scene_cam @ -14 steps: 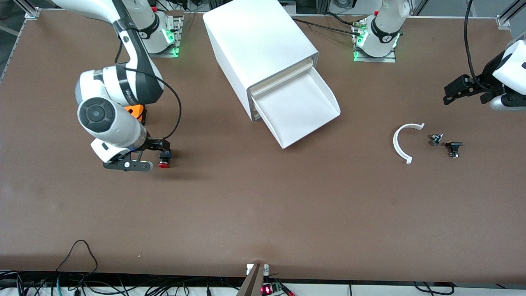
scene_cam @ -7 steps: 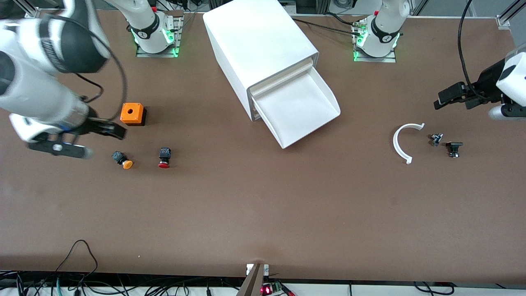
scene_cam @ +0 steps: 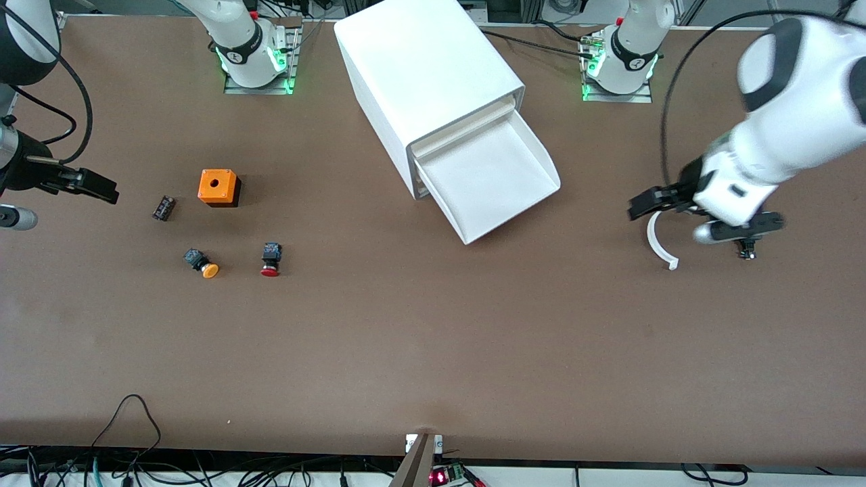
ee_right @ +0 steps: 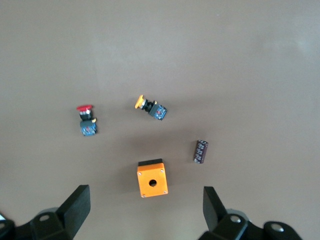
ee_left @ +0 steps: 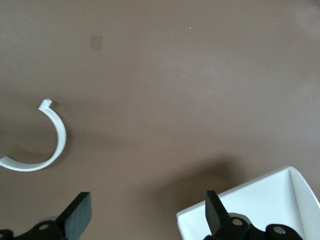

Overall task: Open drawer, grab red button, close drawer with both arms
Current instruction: 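Retract the right gripper while the left gripper moves toward the drawer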

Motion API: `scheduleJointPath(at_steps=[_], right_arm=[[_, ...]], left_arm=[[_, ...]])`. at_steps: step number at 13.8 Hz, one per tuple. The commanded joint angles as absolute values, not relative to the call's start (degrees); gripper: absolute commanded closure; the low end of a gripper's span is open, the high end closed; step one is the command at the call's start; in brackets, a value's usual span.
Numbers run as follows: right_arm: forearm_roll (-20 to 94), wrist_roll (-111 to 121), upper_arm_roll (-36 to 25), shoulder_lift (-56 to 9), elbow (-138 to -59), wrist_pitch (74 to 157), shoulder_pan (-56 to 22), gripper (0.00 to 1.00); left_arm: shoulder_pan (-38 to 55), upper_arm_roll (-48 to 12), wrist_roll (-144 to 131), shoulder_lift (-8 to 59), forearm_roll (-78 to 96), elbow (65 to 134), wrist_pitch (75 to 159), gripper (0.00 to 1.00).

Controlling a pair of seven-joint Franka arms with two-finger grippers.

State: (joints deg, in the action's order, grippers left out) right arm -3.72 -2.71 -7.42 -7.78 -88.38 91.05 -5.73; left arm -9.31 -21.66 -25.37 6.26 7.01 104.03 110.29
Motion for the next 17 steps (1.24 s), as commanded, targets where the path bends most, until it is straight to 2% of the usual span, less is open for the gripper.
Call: scheduleJointPath(at_steps=[1,3,6,11,14,17], right_arm=[[-2.64,5.79,-6.59,-5.36,-91.67,92.20,-4.48,0.00],[-2.29,5.71,-6.59,-1.96,-95.85,92.89,-4.57,0.00],[-2.20,5.19,-7.29,7.36,-109.65,100.97,-4.48,0.00],[-2.37,0.88,-8.00,7.82,-110.13,100.28,-4.48,0.00],[-2.37,1.23,-8.09,7.74,-110.04,100.37,-4.48,0.00],[-2.46,1.14,-7.91,7.56,-109.60,100.37,-4.57,0.00]], left_arm=[[-7.91,-22.93,-32.58,6.59,5.01,111.95,120.11,0.00],[-6.87,-23.38,-36.11,8.34,4.66,115.73,126.27,0.00],[-5.45,-24.17,-40.50,9.66,2.48,123.11,138.48,0.00],[-2.81,-24.26,-47.72,14.49,-2.81,124.37,144.48,0.00],[-0.54,-24.34,-47.90,15.47,-2.55,126.02,144.58,0.00],[0.79,-30.04,-47.90,15.21,-1.85,128.14,143.97,0.00]])
